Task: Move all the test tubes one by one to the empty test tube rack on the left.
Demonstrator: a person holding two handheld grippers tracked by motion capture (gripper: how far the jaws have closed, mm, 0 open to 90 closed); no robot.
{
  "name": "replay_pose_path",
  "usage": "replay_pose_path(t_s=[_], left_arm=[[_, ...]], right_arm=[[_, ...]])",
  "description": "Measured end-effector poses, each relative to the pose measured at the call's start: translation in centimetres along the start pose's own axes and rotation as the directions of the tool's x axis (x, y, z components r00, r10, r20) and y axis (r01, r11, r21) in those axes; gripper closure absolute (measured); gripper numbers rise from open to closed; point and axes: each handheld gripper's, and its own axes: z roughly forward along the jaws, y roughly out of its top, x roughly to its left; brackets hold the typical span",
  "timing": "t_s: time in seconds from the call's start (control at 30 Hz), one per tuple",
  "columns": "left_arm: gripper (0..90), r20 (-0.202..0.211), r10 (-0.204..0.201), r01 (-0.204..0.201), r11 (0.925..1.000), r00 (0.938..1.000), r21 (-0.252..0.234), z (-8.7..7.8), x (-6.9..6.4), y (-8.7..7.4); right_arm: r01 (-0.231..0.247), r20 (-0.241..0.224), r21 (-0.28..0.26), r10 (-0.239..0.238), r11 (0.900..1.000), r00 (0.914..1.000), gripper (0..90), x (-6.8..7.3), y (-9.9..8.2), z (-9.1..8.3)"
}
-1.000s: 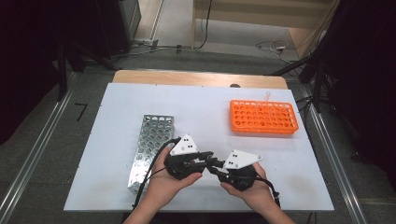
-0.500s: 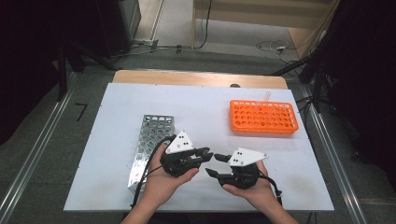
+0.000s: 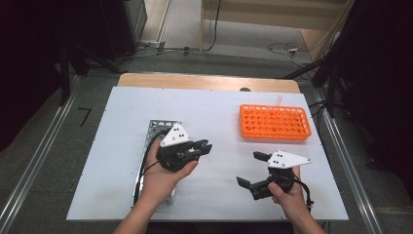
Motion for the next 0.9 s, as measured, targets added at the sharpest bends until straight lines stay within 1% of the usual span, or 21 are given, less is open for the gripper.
replay_pose_path(t_s=[0.13,0.27,0.4,0.5,0.57,0.67,0.7,0.9], left_arm=[[76.0,-0.020,-0.001,0.000,1.0000,0.9998,-0.009,-0.5,0.9,0.6],[76.0,-0.040,-0.017,0.016,0.9997,0.9991,-0.018,-1.1,1.8,0.9],[76.0,-0.072,-0.024,0.022,0.9992,0.9971,-0.032,-1.4,2.8,1.2],[76.0,-0.100,-0.034,0.031,0.9988,0.9944,-0.037,-1.4,3.8,1.3],[76.1,-0.111,-0.039,0.035,0.9987,0.9931,-0.038,-1.5,4.4,1.3],[76.0,-0.135,-0.041,0.037,0.9988,0.9901,-0.032,-1.4,5.3,1.4],[76.0,-0.138,-0.047,0.042,0.9984,0.9893,-0.037,-1.4,5.6,1.5],[76.0,-0.183,-0.056,0.048,0.9979,0.9815,-0.044,-1.7,7.4,2.0]], right_arm=[[-0.018,0.024,0.008,0.018,0.9998,0.9996,0.0,-0.9,-1.2,-1.2],[-0.034,0.044,0.013,0.033,0.9993,0.9985,0.0,-1.6,-2.3,-2.3],[-0.054,0.059,0.012,0.053,0.9985,0.9968,0.0,-2.2,-3.1,-3.3],[-0.063,0.073,0.011,0.062,0.9980,0.9954,0.0,-2.7,-3.6,-3.8],[-0.070,0.081,0.015,0.068,0.9974,0.9943,0.0,-2.9,-3.9,-4.0],[-0.083,0.083,0.008,0.082,0.9965,0.9932,0.0,-3.3,-4.1,-4.3],[-0.089,0.084,0.005,0.088,0.9960,0.9926,0.0,-3.4,-4.1,-4.4],[-0.090,0.094,0.002,0.089,0.9960,0.9916,0.0,-3.7,-4.2,-4.7]])
